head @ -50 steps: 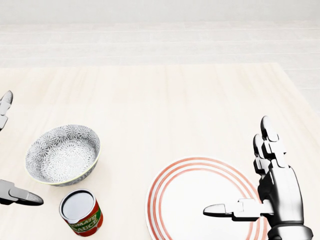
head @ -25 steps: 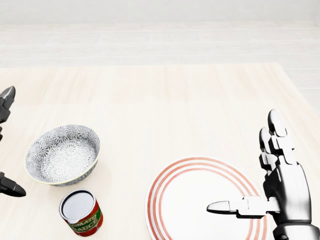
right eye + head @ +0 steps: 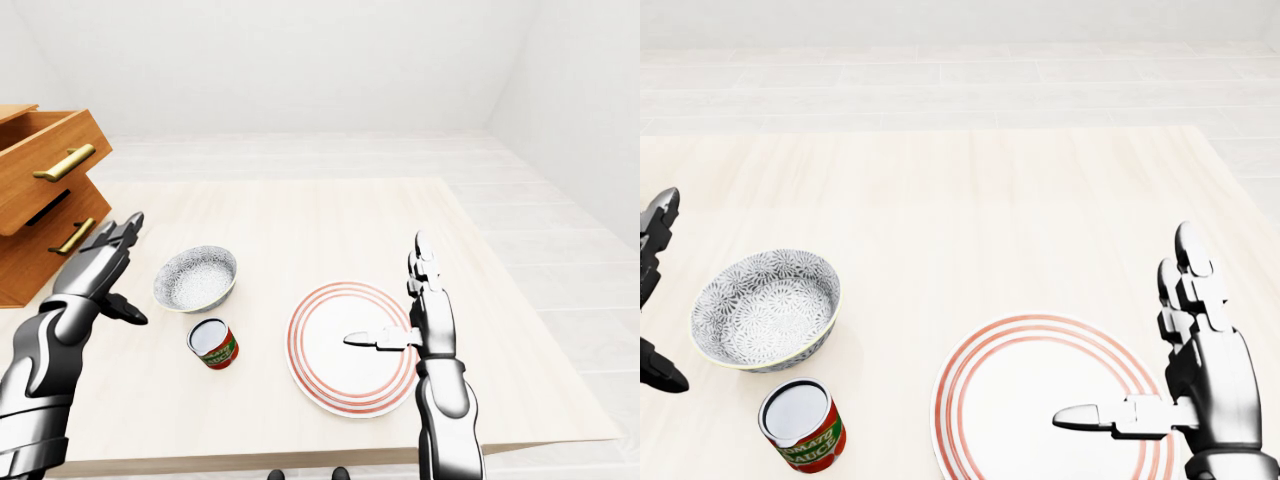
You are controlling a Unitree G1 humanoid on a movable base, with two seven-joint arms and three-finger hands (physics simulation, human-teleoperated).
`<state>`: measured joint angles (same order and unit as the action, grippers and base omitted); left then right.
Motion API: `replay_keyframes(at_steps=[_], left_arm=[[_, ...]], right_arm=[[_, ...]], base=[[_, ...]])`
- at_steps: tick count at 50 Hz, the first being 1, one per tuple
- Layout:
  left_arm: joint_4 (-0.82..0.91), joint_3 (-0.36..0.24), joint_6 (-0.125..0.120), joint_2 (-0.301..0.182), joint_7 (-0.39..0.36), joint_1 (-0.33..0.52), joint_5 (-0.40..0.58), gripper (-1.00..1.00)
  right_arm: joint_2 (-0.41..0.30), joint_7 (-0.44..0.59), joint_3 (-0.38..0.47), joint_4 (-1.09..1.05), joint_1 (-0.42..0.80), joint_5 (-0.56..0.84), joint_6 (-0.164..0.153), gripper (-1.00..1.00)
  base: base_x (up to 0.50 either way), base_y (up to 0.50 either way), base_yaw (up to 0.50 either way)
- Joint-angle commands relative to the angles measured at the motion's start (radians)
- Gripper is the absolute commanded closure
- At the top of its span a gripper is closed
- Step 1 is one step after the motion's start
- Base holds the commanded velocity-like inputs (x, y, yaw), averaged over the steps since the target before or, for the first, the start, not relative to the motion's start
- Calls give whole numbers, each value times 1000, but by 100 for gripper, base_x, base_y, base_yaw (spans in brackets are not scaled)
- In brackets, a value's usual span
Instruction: Put the bowl on the plate.
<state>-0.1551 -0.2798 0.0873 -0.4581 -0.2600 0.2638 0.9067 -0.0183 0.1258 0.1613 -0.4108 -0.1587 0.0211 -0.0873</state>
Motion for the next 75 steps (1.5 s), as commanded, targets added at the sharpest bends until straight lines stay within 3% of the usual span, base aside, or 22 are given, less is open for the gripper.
replay_keyframes(at_steps=[1, 15, 28, 75], left_arm=[[-88, 36, 0, 13, 57, 22, 41, -100], [-151, 91, 0, 42, 106, 45, 88, -100], [-158, 115, 0, 66, 107, 59, 106, -100], [-367, 191, 0, 86, 214, 115, 164, -100]], right_arm=[[2, 0, -2, 0, -6, 0, 0, -100], [4, 1, -5, -20, -13, 2, 0, -100], [2, -1, -14, -19, 3, 5, 0, -100], [8, 5, -13, -62, -23, 12, 0, -100]], base=[[0, 0, 0], [0, 0, 0], [0, 0, 0], [0, 0, 0]])
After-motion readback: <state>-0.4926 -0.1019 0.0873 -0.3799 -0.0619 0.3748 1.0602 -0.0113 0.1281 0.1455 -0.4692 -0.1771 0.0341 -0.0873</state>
